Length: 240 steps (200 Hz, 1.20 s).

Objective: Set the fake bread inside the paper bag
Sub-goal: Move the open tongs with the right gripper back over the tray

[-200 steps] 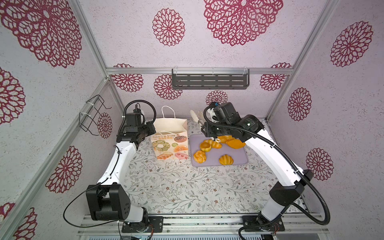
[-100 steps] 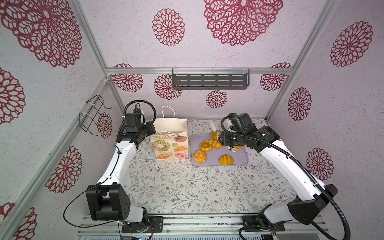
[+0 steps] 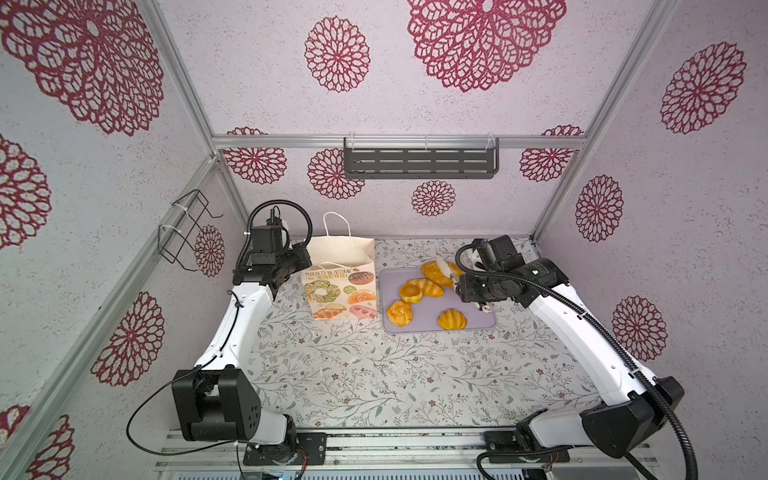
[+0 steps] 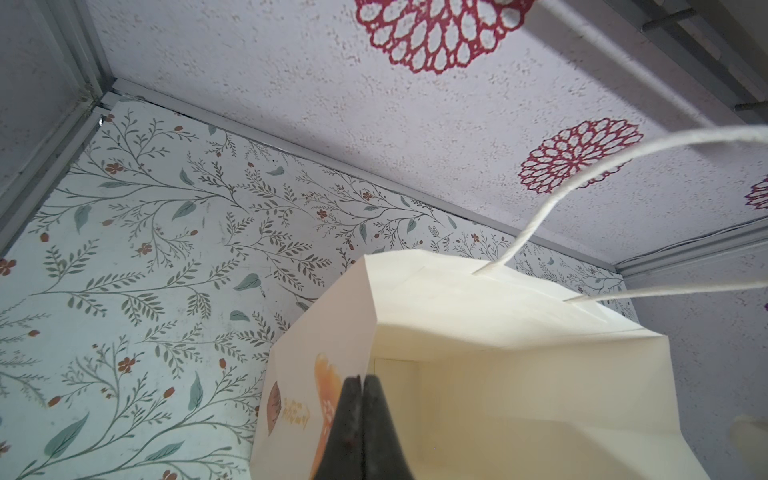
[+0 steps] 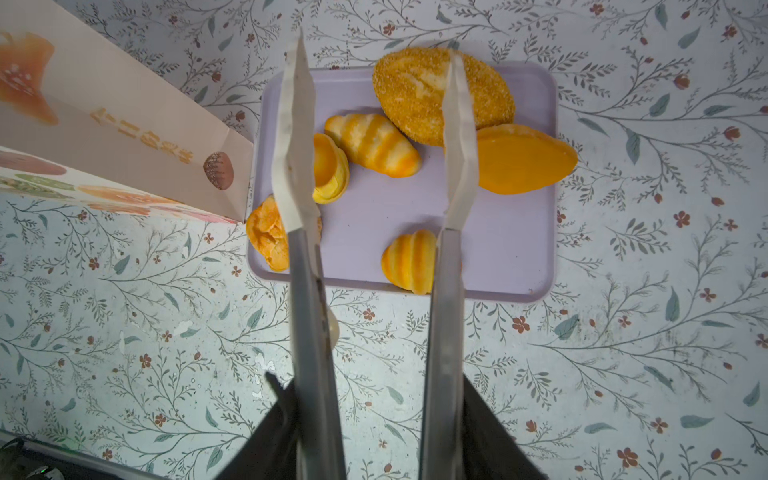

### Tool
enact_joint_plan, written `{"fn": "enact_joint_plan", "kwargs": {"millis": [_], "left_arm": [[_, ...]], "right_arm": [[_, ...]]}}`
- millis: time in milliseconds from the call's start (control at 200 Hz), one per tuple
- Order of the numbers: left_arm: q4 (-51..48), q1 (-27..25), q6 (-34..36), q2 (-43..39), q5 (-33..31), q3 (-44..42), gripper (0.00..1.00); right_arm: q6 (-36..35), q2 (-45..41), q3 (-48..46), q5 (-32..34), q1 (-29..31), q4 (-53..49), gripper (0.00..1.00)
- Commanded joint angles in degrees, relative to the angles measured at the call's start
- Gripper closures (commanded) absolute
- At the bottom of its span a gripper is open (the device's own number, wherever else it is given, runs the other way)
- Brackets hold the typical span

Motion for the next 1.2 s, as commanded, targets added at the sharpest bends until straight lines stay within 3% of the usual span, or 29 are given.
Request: {"fn": "enact_joint_plan", "kwargs": {"millis": [0,641,1196], "left_arm": [[0.52,0.01,0.34,-2.20,0.20,0.19,1.00],[0.40,0.01,0.44,-1.90,-0.18,0.11,1.00],[0.36,-0.05,0.59,-1.57,-0.29,0.19,1.00]], "right_arm": [[0.98,0.21,-2.15,-4.61,-0.24,1.72,0.48],[14.24,-3.81,-18.15,-14.72,-0.11,20.72,0.46],[19.94,-1.92,-22.80,-15.95,1.43,28.75,0.47]]}}
